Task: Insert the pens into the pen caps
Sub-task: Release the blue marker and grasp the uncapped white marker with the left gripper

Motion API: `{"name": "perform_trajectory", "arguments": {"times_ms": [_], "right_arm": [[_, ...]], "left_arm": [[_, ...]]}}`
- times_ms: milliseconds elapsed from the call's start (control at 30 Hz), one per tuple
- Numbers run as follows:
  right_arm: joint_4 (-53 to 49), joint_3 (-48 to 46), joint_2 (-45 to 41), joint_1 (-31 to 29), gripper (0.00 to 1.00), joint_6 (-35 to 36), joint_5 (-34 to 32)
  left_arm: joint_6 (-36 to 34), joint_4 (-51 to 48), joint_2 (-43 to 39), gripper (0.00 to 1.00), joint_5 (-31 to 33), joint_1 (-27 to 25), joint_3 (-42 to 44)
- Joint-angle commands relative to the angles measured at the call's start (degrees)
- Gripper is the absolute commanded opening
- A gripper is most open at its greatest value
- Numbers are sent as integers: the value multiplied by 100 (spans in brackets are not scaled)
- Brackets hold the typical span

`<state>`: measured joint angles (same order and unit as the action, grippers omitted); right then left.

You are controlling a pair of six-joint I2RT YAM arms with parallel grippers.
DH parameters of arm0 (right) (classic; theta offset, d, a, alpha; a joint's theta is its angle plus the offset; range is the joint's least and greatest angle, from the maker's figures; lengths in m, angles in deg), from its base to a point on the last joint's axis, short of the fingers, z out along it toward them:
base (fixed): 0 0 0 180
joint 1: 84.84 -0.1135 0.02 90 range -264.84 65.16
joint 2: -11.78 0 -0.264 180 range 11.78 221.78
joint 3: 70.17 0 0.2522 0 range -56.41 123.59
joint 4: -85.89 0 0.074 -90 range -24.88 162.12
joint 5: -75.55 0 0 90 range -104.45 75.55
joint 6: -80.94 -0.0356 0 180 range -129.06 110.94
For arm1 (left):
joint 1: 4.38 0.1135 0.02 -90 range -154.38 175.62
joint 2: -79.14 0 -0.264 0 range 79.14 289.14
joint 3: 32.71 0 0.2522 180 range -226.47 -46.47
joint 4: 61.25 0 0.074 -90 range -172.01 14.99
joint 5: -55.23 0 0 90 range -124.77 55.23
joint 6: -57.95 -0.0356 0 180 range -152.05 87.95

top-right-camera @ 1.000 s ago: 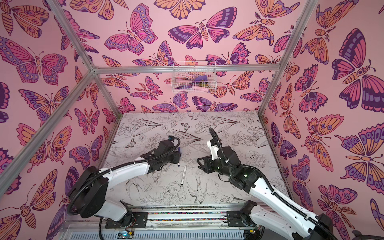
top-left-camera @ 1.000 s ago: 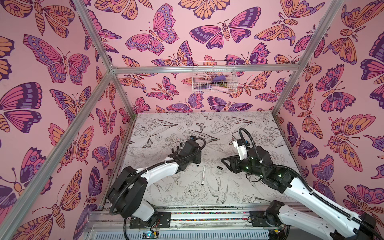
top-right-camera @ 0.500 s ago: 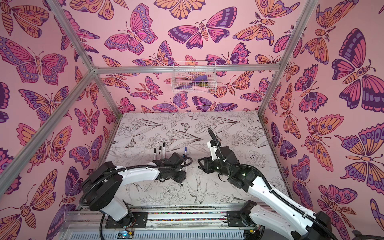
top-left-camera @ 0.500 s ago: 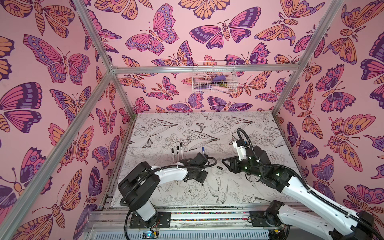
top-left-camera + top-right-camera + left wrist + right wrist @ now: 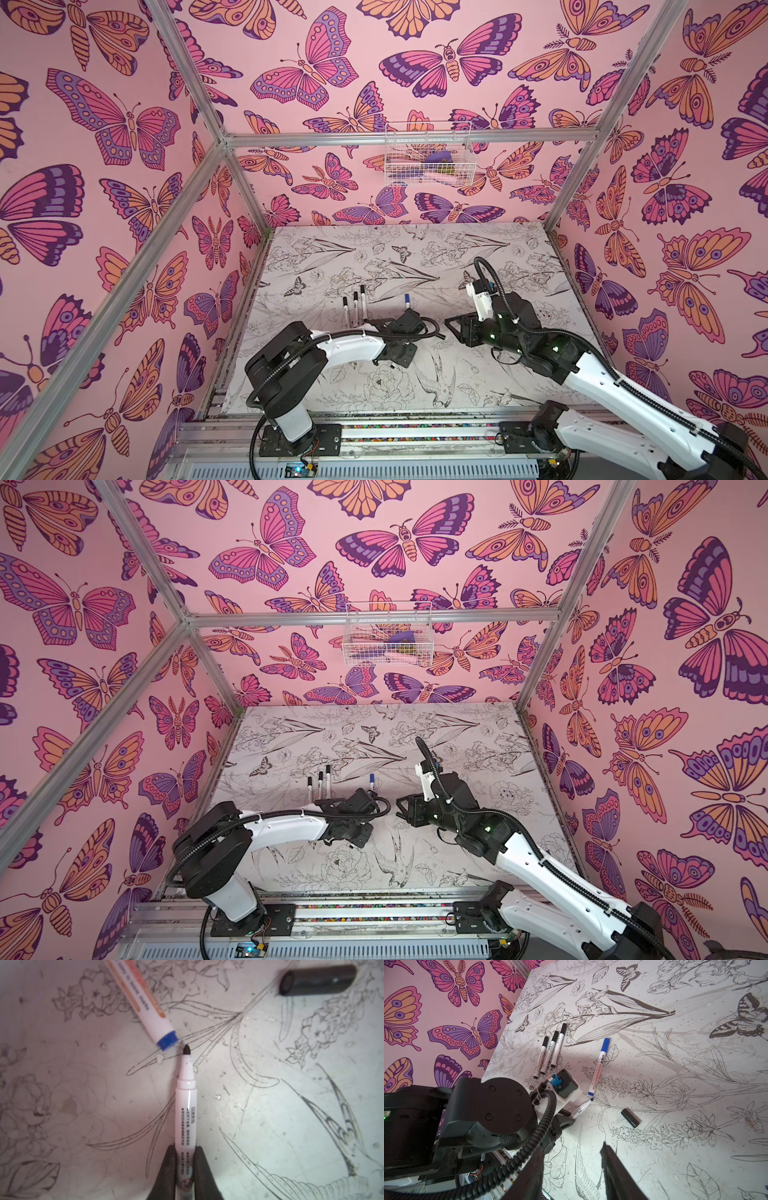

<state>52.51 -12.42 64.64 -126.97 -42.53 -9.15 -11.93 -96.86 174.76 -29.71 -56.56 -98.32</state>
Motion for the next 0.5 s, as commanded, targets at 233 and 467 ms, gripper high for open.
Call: {"name": "perform_trajectory", "arguments": {"times_ms": [233,467], "right_arm": [[-80,13,143,27,48,-89,93],[395,10,449,27,48,-280,734]], "left_arm": [[-614,228,-1393,0,-1382,191,231],[-905,781,-2149,0,-2000,191,296]]}}
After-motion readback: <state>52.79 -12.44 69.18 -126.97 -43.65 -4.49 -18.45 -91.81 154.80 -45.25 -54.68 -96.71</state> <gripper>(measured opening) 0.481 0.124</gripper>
